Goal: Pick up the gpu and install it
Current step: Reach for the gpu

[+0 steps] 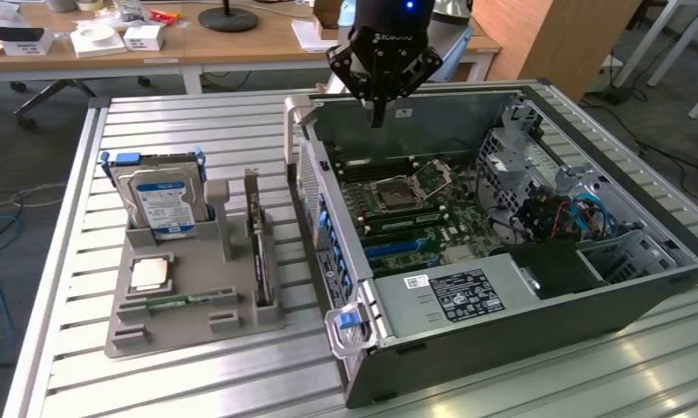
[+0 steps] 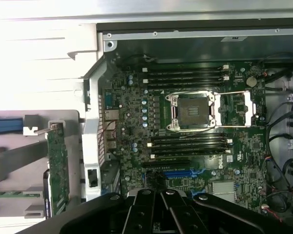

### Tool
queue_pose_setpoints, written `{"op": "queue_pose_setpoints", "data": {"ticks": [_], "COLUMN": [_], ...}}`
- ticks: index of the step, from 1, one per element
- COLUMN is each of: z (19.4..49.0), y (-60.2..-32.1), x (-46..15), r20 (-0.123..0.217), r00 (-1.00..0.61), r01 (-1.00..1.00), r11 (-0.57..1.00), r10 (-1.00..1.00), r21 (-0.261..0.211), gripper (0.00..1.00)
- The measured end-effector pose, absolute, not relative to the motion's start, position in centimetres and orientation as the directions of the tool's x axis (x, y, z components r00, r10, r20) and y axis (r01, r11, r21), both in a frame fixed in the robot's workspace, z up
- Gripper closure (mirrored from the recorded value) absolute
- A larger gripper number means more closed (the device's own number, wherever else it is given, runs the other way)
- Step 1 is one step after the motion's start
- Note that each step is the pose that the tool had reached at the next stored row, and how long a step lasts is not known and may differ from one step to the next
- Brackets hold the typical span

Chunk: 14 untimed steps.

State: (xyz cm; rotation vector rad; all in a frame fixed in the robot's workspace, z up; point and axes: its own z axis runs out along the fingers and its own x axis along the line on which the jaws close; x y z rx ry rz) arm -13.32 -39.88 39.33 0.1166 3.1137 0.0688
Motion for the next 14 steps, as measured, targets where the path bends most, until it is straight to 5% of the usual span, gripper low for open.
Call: {"op": "queue_pose_setpoints", "data": {"ticks": [14], "z": [39.3], "y": [-39.9], "x": [-15.5], "r20": [-0.023], "r00": [-0.997], "r01": [0.074], "r11": [0.996], "r10": [0.075], "r21": [0.045], "gripper": [0.90]}}
